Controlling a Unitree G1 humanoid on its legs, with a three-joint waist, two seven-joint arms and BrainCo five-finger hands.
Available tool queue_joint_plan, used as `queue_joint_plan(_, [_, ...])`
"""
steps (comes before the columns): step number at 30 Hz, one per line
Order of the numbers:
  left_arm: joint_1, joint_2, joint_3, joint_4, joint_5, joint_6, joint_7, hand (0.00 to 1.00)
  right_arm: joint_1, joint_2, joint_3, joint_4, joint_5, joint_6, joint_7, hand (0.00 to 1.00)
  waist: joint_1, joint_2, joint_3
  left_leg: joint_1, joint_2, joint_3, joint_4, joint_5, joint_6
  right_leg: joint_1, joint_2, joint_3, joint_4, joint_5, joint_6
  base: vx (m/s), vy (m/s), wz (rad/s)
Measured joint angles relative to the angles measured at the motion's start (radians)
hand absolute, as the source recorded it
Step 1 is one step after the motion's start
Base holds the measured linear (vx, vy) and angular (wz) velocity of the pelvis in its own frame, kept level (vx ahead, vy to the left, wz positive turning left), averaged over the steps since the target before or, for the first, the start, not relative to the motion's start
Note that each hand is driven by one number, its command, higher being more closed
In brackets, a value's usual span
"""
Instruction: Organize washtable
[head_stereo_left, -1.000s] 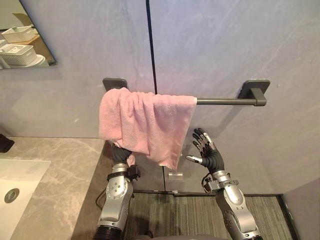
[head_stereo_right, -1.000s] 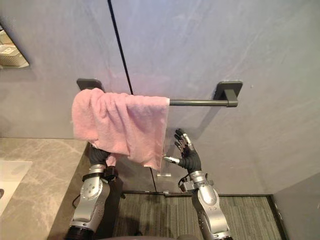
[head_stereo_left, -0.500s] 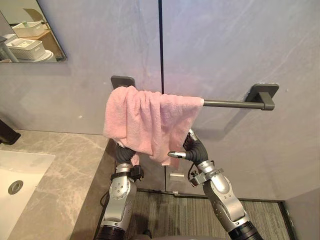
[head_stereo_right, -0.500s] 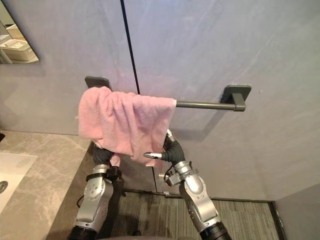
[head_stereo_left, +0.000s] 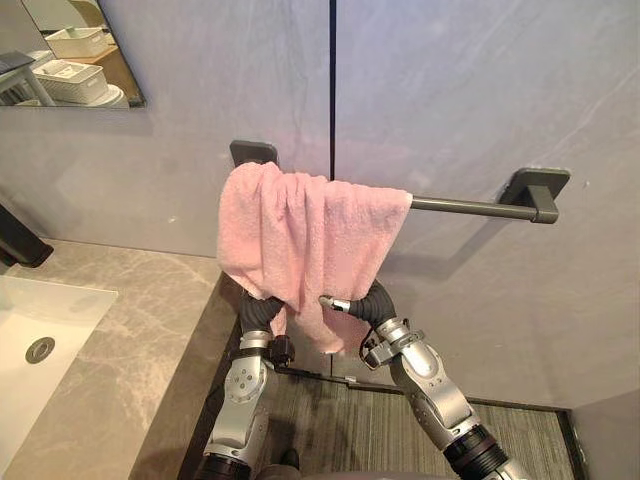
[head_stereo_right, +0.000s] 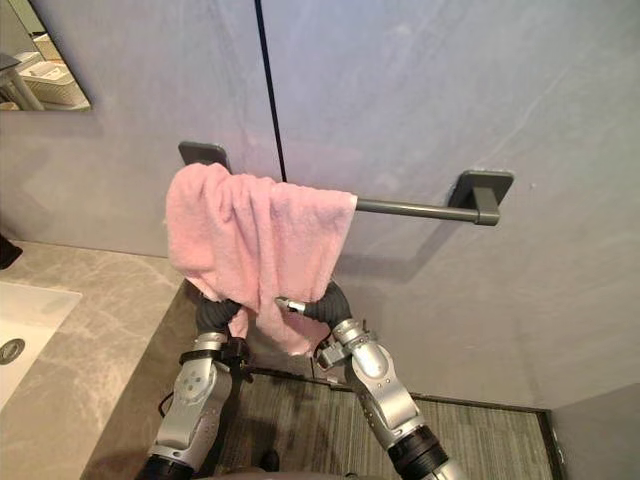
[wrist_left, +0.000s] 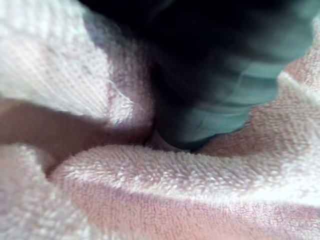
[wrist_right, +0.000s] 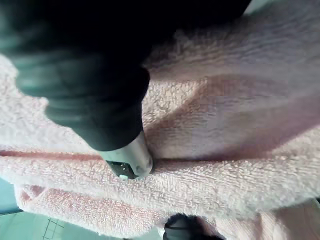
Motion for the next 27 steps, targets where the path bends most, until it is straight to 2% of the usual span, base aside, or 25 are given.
queue_joint_plan(13, [-0.002,-0.006,0.028,-0.001,-0.004,0.000,-0.022,1.00,0.023,0.049,-0.156,-0.014,-0.004,-0.002,-0.034,1.00,-0.003,0.002,-0.016,0.001,-0.014,0.000,-0.020,0.000,-0.001,-0.011,-0.008,0.002,-0.002,0.008,0.014,0.00,0.003,0.00])
queue_joint_plan(18, [-0.002,-0.010,0.038,-0.002,-0.003,0.000,-0.024,1.00,0.068,0.061,-0.219,-0.093,-0.005,-0.011,-0.048,1.00,-0.006,0.003,-0.017,0.011,-0.017,0.000,-0.021,-0.001,0.000,0.003,-0.011,0.003,-0.019,0.013,0.021,0.00,0.000,0.00])
queue_joint_plan(27, [-0.002,-0.016,0.042,-0.045,-0.003,-0.001,-0.044,1.00,0.119,0.098,-0.318,-0.135,-0.015,-0.021,-0.079,1.00,-0.007,0.004,-0.018,0.013,-0.023,0.006,-0.022,-0.002,0.000,0.003,-0.018,0.006,-0.022,0.017,0.027,0.00,0.000,0.00])
